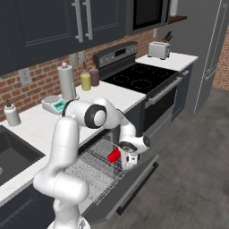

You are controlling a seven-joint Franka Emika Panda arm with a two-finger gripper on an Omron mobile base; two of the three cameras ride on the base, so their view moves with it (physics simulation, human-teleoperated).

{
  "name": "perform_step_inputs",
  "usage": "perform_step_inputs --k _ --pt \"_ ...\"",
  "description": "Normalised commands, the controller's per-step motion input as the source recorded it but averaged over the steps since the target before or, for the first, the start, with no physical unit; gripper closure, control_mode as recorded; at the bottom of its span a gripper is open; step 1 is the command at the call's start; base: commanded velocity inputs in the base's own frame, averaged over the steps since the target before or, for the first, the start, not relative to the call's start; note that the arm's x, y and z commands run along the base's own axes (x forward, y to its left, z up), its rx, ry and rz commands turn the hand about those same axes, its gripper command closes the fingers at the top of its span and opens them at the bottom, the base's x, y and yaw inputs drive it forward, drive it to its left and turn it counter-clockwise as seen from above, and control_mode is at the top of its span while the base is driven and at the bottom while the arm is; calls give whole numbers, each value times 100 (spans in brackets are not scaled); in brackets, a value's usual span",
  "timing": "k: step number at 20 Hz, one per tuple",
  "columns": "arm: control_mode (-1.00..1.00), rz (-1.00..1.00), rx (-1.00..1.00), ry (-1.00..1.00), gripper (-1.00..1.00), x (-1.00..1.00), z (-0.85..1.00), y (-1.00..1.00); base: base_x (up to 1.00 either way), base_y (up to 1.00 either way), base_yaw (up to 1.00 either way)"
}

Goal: Pick up the cup and bowl from the counter, place them in the dishwasher, and close the dishwasher door.

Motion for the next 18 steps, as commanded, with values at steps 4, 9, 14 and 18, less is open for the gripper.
perform_step_inputs --k 4,9,14,18 --pt "-100 -9 14 0 100 56 -57 21 0 0 0" --pt "-100 -10 8 0 100 60 -52 31 0 0 0" --pt "-100 -12 0 1 100 49 -47 25 0 0 0" --pt "-100 -15 0 0 100 30 -42 18 0 0 0"
